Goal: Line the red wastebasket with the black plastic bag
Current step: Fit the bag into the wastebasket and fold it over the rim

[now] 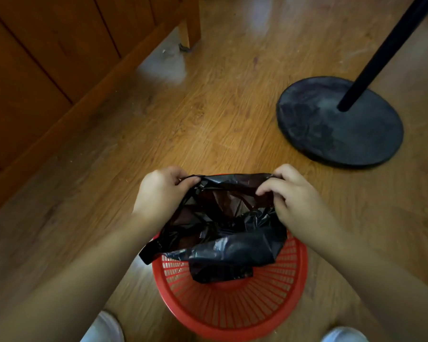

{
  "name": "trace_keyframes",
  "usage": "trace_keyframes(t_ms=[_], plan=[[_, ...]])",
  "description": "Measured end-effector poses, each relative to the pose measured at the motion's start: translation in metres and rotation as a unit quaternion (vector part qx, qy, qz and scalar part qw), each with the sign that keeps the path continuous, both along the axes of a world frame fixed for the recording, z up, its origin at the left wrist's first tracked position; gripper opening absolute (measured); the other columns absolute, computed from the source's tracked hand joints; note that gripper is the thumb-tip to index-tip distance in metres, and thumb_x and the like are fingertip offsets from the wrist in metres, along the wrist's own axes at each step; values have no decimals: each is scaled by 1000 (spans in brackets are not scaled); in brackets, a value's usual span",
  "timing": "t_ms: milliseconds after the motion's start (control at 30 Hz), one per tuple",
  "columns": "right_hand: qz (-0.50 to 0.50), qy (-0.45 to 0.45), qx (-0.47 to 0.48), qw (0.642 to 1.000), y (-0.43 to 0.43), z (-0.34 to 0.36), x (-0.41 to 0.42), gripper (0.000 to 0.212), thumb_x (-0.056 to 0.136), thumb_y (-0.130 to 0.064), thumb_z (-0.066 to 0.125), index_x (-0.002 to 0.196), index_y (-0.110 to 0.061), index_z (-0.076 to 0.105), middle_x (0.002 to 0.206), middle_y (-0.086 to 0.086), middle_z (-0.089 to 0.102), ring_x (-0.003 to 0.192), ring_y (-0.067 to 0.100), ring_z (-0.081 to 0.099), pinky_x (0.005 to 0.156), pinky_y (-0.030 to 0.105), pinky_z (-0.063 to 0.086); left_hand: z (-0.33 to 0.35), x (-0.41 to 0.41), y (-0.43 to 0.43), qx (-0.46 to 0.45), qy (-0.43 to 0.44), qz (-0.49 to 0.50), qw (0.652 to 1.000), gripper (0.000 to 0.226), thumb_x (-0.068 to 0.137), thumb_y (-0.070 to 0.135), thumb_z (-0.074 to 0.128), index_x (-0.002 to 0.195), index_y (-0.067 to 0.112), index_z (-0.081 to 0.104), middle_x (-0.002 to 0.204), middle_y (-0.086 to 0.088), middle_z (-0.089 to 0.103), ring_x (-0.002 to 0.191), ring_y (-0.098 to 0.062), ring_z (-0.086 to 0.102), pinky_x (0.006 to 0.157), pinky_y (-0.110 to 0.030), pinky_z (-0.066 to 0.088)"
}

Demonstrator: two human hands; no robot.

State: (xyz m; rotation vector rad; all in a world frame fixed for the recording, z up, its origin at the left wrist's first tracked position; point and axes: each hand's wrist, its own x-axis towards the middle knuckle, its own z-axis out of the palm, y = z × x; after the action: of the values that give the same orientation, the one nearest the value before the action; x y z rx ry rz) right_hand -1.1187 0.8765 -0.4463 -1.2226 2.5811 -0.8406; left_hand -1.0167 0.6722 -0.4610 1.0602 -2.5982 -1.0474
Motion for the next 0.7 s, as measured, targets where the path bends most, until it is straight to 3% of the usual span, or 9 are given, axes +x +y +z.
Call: trace_keyframes(t_ms=[133,267,333,400,500,600,700], plan=[[-33,-79,-13,996,-6,-9,-7,32,90,-1,46,107,-20,64,93,-3,48,82,9,50,68,17,43,1,-5,-8,97,-36,38,994,25,75,42,69,73,18,66,68,-1,66,64,-14,61,57,-29,49],[-72,-122,-29,989,-14,-16,-15,35,88,0,46,115,-19,60,95,-6,46,85,5,47,71,-2,34,5,-8,-18,196,-50,83,976,28,74,41,70,73,14,65,72,-3,67,65,-16,63,58,-27,51],[-81,-130,-23,988,-18,-16,-20,37,88,2,46,117,-15,59,96,-4,45,88,7,45,70,-5,31,9,-8,-22,175,-73,80,979,30,75,42,69,81,13,64,81,-5,67,74,-20,63,66,-32,52],[-79,-131,-14,988,-21,-17,-24,38,89,2,45,120,-15,57,97,-3,45,88,6,44,69,-6,30,16,-7,-23,55,-88,51,993,35,77,43,66,96,14,61,95,-5,62,87,-21,59,75,-36,51],[-71,-128,2,989,-24,-16,-27,38,91,0,42,122,-16,55,99,-2,45,84,5,44,67,3,37,41,-8,-17,-169,55,-113,978,26,81,29,65,101,11,61,103,-6,59,96,-20,55,84,-35,47],[-78,-111,27,990,-31,-17,-28,37,92,-1,40,123,-14,55,104,2,45,92,11,45,73,15,35,61,-19,1,-173,108,-352,914,12,83,12,64,91,4,69,92,-10,68,88,-21,62,81,-29,48],[-87,-97,53,990,-37,-19,-32,35,92,-2,39,123,-10,55,114,9,46,104,20,48,79,15,32,49,-29,21,-140,37,-428,892,19,87,14,58,102,6,67,103,-10,67,95,-22,61,86,-34,45]])
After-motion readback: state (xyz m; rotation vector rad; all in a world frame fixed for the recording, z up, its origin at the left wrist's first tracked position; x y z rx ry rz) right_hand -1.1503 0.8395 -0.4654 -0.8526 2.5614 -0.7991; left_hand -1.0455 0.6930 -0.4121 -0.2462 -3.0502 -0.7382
